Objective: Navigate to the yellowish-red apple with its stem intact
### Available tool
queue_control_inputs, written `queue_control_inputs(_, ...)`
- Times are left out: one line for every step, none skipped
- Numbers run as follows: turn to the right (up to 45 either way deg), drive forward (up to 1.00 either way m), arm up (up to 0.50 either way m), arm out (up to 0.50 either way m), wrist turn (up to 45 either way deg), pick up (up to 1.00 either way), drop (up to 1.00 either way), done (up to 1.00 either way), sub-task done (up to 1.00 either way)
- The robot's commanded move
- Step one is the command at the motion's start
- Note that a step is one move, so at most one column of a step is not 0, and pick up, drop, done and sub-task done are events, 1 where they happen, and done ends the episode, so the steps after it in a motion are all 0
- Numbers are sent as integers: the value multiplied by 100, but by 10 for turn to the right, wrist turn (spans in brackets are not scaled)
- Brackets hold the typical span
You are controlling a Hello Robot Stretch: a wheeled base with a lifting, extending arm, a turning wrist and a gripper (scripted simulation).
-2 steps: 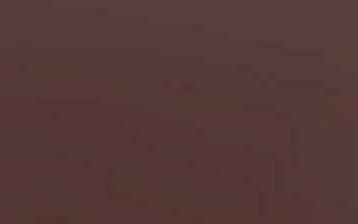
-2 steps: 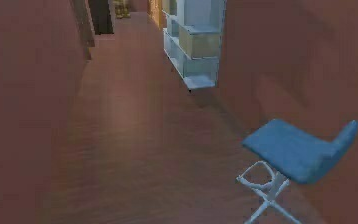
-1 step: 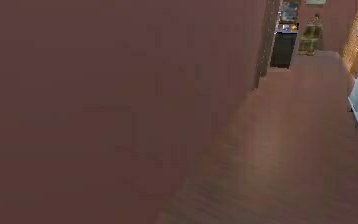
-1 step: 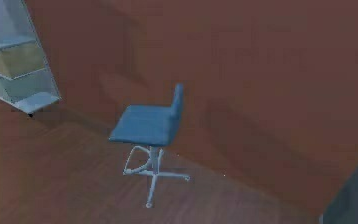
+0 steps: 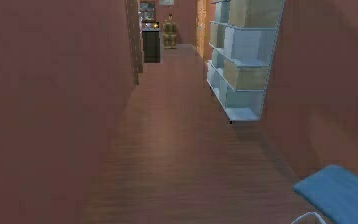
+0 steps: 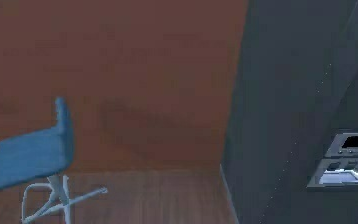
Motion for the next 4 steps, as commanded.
queue_control_inputs(0,100,0,0,0,0,0,0,0)
queue_control_inputs(0,100,0,0,0,0,0,0,0)
queue_control_inputs(0,100,0,0,0,0,0,0,0)
queue_control_inputs(0,100,0,0,0,0,0,0,0)
